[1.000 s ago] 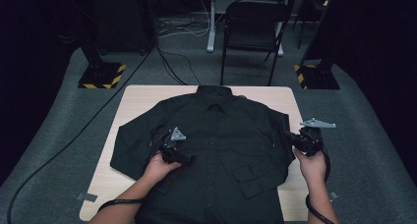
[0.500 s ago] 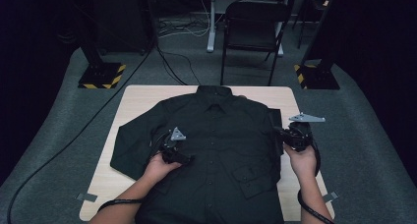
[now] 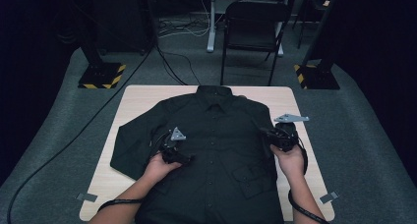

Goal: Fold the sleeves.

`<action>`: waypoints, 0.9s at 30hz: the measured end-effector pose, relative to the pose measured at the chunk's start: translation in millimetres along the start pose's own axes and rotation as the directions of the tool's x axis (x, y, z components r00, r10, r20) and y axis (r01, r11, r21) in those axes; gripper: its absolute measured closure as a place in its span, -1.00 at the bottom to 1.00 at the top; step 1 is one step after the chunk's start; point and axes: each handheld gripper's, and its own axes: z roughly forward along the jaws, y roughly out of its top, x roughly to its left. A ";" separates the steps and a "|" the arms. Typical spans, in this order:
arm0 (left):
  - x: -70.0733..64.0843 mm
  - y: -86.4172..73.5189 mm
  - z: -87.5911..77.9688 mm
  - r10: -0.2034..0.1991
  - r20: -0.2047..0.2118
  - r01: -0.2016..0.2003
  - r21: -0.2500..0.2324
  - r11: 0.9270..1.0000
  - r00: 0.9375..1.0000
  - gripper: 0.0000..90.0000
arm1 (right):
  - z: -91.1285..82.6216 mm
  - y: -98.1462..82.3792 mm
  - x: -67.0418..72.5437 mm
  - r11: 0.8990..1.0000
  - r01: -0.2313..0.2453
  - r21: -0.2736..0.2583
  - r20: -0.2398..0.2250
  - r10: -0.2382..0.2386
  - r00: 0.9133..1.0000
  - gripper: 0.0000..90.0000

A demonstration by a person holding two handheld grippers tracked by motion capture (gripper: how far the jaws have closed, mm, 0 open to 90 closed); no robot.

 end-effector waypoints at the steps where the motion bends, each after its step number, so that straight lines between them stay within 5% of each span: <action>1: 0.0 0.0 0.0 0.000 0.000 0.000 0.000 1.000 1.000 -0.92 | 1.7 0.6 1.9 1.000 0.002 0.002 -0.004 -0.002 1.000 0.99; 27: -0.1 0.2 0.4 -0.001 0.001 0.001 0.000 1.000 1.000 -0.93 | 53.5 14.1 52.4 0.995 0.082 0.061 -0.098 -0.076 0.992 0.99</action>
